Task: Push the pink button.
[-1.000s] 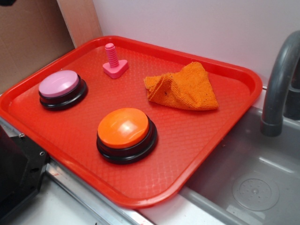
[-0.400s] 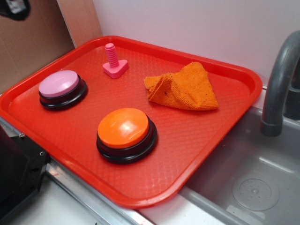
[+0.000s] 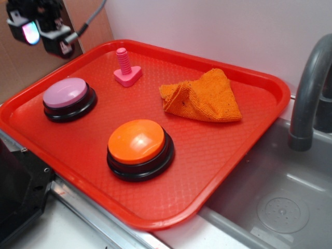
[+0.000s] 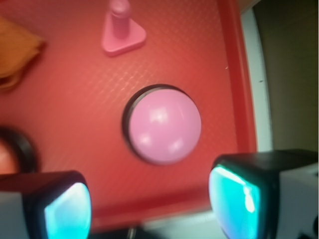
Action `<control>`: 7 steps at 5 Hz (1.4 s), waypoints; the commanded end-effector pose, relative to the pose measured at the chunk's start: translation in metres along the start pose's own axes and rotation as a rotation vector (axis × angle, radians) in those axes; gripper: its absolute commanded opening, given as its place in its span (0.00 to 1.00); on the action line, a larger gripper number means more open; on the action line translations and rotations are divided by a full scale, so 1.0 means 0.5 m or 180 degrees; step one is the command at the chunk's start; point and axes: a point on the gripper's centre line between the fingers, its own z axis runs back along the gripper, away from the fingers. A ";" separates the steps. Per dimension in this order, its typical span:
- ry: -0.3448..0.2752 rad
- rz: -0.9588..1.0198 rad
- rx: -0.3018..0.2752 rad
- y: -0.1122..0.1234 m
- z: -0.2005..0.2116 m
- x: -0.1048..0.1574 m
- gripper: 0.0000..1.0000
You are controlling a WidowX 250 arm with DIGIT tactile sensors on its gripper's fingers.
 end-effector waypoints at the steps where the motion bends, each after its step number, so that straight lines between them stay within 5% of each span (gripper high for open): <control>1: -0.0158 0.0399 0.0038 0.040 -0.083 0.009 1.00; 6: -0.0351 0.0522 -0.0044 0.011 -0.095 0.023 1.00; 7: -0.0345 0.0472 0.0089 0.009 -0.060 0.026 1.00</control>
